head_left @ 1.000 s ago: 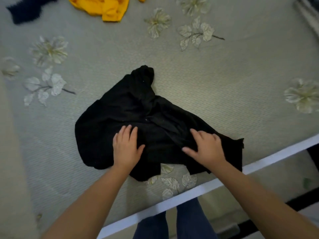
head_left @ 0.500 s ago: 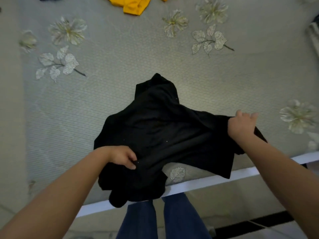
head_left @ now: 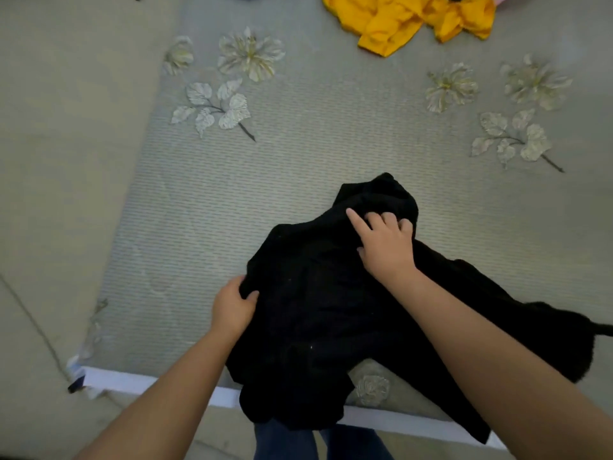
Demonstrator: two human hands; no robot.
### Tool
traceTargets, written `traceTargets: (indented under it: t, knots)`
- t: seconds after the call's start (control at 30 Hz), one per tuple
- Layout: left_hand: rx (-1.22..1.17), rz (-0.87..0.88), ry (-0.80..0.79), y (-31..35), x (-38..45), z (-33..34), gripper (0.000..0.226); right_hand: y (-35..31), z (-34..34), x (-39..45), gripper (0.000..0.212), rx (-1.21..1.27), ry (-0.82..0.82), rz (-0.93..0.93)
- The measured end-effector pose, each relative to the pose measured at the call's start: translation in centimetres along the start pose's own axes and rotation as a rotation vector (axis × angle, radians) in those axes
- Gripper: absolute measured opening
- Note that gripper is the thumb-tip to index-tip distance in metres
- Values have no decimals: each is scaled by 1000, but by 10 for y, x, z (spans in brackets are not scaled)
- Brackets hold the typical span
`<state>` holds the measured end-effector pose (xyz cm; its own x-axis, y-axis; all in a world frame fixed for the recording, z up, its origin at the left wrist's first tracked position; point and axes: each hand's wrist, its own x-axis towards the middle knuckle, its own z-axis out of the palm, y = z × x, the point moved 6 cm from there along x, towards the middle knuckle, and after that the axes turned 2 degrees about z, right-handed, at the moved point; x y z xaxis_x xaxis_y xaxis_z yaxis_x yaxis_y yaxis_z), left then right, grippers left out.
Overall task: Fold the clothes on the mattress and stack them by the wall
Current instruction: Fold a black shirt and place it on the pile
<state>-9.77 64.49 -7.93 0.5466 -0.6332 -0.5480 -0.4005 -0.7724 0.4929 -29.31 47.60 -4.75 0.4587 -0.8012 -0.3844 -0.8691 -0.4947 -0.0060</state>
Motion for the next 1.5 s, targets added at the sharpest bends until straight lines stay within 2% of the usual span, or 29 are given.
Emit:
traceTargets:
  t: [0.1, 0.17, 0.23, 0.27, 0.3, 0.37, 0.43, 0.53, 0.6, 0.7, 0.8, 0.9, 0.97, 1.07, 1.13, 1.2, 1.3, 1.4, 1.47, 1.5]
  knots:
    - [-46, 270, -3, 17, -11, -8, 32, -3, -5, 7, 33, -73, -10, -58]
    - [-9, 437, -167, 21, -27, 2, 39, 5, -5, -8, 28, -9, -14, -24]
    - [1, 450, -427, 14, -44, 19, 46, 3, 2, -31, 29, 98, -68, -47]
    - [-3, 400, -534, 5, -52, 27, 46, -4, 7, -45, 28, 102, -102, -106]
    - [-46, 319, -574, -4, -58, 31, 44, -11, 14, -57, 28, 109, -122, -160]
    - [-295, 99, -484, -20, -66, 31, 35, -26, 24, -72, 31, 264, -139, -161]
    - [-691, -151, -329, -34, -74, 27, 35, -47, 34, -79, 38, 486, -198, -70]
    - [-1097, -431, -165, -56, -82, 27, 34, -88, 61, -83, 62, 485, -331, 88]
    - [-1166, -520, -26, -68, -81, 21, 32, -110, 74, -85, 57, 371, -368, 190]
    - [-1040, -542, 147, -79, -70, 6, 29, -120, 78, -87, 28, 451, -318, 340]
    - [-648, -326, 124, -66, -44, -11, 14, -104, 71, -95, 21, 573, -248, 371]
    - [-290, 64, -25, -15, -16, -14, 28, -58, 57, -119, 9, 932, -136, 455]
    - [-70, 316, -139, 31, -5, -2, 41, -13, 52, -142, 8, 1116, -74, 609]
    - [226, 659, -282, 100, -2, 37, 57, 60, 53, -181, 4, 1221, 18, 864]
    - [445, 875, -320, 139, -8, 67, 63, 97, 56, -207, 9, 1247, 41, 987]
    - [643, 1054, -292, 168, -17, 93, 68, 122, 56, -226, 20, 1210, 38, 1008]
    - [798, 1275, -262, 208, -34, 124, 68, 143, 56, -247, 16, 943, -16, 898]
    - [970, 1484, -400, 236, -50, 153, 66, 155, 59, -264, 28, 650, -24, 816]
    - [1126, 1554, -480, 245, -54, 165, 61, 169, 57, -278, 28, 609, 63, 871]
    - [1164, 1553, -468, 250, -55, 168, 58, 175, 58, -285, 26, 607, 94, 899]
